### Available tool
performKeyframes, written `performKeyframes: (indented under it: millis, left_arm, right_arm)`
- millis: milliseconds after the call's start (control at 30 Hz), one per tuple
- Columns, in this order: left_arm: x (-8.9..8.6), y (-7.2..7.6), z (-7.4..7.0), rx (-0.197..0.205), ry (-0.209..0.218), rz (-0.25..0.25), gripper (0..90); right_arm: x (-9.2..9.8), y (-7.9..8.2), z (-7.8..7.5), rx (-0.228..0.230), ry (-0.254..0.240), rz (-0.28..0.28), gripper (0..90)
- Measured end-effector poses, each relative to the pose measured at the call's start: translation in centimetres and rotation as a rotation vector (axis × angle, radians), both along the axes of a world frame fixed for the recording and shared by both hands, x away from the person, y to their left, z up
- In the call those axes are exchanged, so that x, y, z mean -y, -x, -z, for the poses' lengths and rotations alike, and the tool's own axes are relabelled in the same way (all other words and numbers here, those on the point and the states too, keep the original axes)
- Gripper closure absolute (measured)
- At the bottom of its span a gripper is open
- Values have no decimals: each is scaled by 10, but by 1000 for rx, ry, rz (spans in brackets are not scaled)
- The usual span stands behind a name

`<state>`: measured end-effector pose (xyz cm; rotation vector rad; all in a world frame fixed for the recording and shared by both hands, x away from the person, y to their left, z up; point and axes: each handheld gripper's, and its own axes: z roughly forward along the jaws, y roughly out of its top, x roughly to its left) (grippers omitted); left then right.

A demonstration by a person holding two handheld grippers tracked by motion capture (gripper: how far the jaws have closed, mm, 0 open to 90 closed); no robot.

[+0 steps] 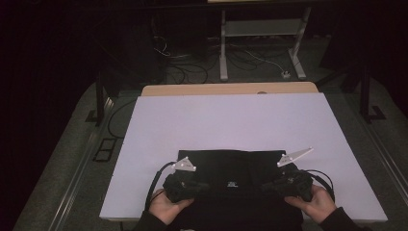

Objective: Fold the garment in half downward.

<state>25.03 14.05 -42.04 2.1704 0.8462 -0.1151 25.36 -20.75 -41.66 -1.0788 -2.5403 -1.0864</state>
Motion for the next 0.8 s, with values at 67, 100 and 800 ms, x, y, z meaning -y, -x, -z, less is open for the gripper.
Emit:
performKeyframes:
  millis: [67,100,800]
  left_arm:
    - [0,0,0,-8,-9,3,820]
    - [0,0,0,-9,-15,4,817]
    - [-10,-3,-6,29,-45,-55,430]
  right_arm:
    - [0,1,0,-5,3,2,820]
    - [1,1,1,-9,6,6,807]
    - [16,1,-8,47,-38,73,385]
